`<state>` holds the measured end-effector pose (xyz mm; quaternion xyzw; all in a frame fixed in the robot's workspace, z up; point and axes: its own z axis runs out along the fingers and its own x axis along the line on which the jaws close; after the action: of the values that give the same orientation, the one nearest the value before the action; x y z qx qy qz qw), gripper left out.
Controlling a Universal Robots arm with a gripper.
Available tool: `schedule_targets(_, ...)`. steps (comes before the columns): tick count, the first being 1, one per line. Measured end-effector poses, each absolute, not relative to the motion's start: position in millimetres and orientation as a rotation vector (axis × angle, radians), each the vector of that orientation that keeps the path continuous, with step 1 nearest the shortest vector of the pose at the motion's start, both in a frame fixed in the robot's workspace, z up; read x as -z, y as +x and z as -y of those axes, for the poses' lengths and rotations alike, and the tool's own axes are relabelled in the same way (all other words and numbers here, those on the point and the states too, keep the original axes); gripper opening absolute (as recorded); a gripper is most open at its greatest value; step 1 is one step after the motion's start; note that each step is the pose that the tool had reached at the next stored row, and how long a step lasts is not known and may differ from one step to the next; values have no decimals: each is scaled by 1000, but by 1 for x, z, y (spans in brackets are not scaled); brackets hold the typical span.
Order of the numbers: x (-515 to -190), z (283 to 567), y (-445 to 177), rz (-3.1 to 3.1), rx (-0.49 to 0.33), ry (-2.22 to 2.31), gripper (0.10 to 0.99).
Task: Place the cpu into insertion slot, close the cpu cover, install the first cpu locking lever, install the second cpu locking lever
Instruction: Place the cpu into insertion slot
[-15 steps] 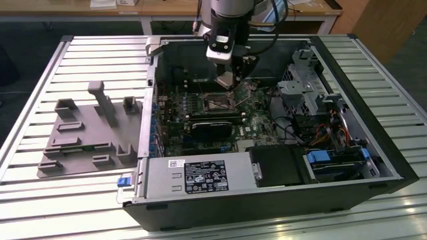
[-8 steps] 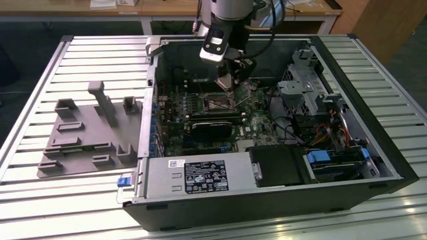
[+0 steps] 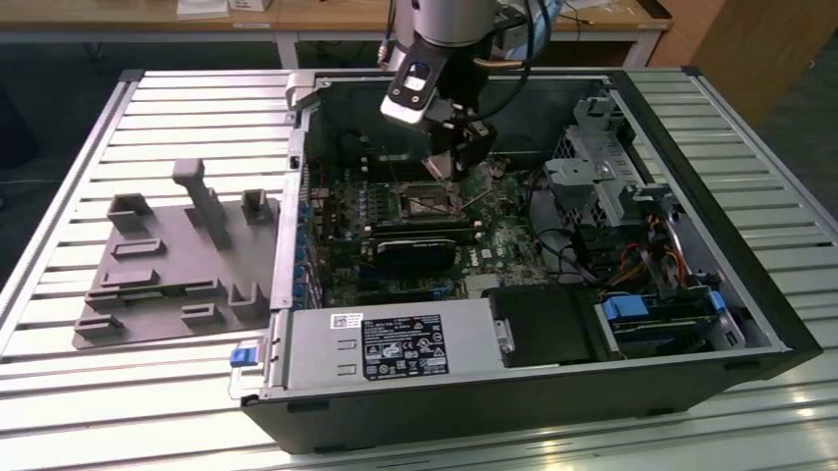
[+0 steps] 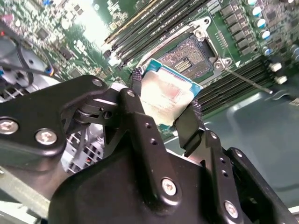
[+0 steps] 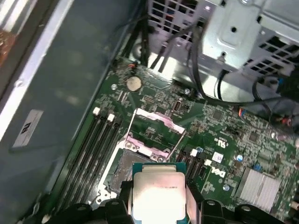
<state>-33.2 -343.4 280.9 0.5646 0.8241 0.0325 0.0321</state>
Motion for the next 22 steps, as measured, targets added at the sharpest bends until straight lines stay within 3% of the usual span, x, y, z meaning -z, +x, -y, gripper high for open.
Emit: schedule_targets(22,-260,342,-35,-2202,-82,2134,537)
